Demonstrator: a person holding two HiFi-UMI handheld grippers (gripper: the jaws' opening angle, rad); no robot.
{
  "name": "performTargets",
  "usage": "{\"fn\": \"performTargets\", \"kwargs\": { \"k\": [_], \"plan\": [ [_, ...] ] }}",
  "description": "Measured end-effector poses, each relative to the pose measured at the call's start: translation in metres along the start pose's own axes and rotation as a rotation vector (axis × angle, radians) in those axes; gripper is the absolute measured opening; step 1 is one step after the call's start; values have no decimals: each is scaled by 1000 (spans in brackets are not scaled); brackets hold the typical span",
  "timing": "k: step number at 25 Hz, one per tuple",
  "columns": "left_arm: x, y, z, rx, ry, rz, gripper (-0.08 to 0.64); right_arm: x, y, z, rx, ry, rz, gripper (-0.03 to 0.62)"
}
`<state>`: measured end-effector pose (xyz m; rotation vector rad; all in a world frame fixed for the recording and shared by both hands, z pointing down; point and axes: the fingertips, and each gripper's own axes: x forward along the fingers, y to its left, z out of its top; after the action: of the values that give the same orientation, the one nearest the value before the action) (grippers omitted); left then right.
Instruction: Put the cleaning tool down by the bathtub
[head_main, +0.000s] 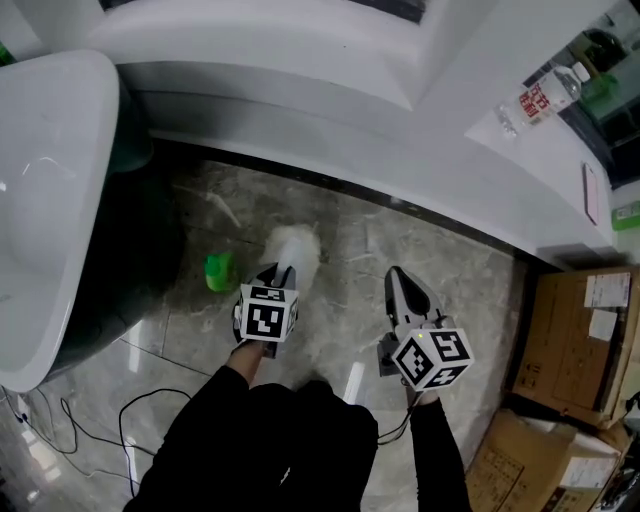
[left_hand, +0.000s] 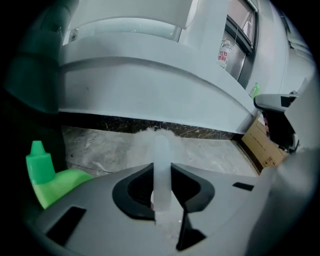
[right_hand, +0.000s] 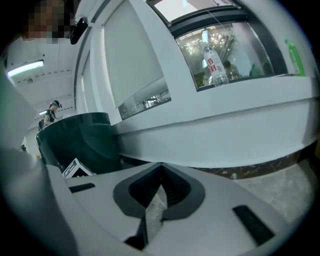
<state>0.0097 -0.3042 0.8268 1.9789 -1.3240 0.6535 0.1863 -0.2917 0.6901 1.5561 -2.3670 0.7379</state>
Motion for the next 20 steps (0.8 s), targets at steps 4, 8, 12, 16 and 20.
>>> {"fn": "performTargets", "kwargs": {
  "k": [4, 8, 12, 16, 20],
  "plan": [
    [15, 7, -9, -3, 13, 6, 89, 13, -8, -12, -16, -1, 1, 0],
    [28, 11, -17, -3, 22, 4, 89, 27, -8, -31, -31, 21, 11, 0],
    [42, 15, -20, 1, 19, 7, 89, 46, -1, -49, -48, 52, 42, -2],
    [54, 18, -27, -4, 23, 10, 89, 63, 8, -72, -44, 92, 73, 0],
    [65, 24, -37, -6, 53, 23, 89, 77, 14, -97, -38, 140, 90, -1]
  ]
}}
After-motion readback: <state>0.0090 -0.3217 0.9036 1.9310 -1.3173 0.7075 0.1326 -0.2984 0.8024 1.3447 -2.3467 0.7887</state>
